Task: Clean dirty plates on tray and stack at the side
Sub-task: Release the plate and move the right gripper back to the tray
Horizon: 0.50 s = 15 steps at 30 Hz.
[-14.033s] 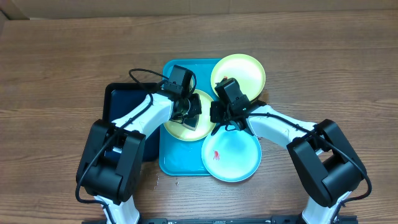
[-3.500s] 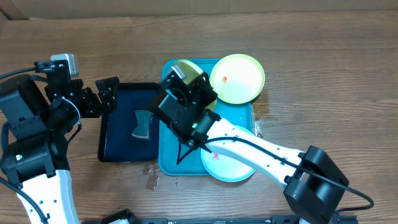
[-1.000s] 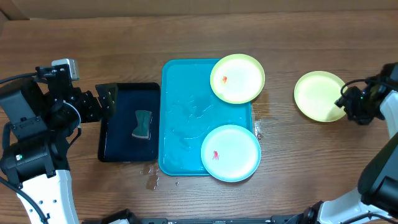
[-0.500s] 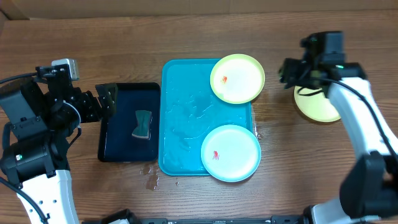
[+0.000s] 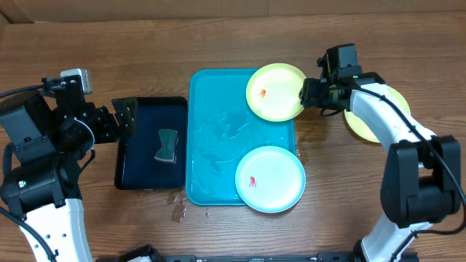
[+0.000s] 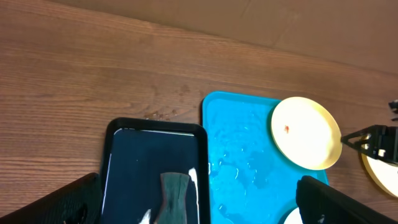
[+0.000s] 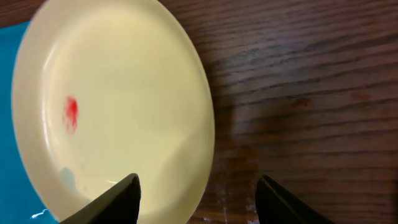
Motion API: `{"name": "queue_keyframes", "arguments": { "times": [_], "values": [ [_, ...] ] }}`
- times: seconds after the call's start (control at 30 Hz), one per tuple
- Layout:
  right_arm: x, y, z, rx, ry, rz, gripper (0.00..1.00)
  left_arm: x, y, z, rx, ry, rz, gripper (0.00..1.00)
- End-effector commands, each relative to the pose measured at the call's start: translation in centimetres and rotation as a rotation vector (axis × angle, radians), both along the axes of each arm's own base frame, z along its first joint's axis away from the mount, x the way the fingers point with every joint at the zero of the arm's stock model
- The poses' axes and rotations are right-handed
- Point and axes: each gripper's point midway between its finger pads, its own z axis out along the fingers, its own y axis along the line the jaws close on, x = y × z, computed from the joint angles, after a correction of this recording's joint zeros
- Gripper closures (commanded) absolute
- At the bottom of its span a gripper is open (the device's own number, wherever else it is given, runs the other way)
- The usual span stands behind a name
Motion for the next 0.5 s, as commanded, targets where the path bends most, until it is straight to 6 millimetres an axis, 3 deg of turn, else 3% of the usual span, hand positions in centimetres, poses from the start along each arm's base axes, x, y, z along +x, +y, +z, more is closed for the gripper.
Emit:
{"name": "queue_keyframes", "arguments": {
  "times": [0.0,0.07,0.2,0.47],
  "values": [
    [-0.1,-0.1,-2.1,0.001,0.048,-0.037,0.44,-0.2,0.1,0.5,0.029,-0.023,-0.011,0.00],
    [-0.1,0.0,-2.3,0.005,0.052,-0.036,0.57,-0.2,0.1,0.5,0.029,-0.023,-0.011,0.00],
    [0.2,0.9,-1.9,0.060,0.044,-0.035,0.96,-0.1,0.1,0.6,0.030,-0.026,-0.011,0.00],
    [-0.3,4.0,0.3,0.170,0.034,0.025,0.96,0.0,0.1,0.7,0.032,-0.033,-0.011,0.00]
  ]
}}
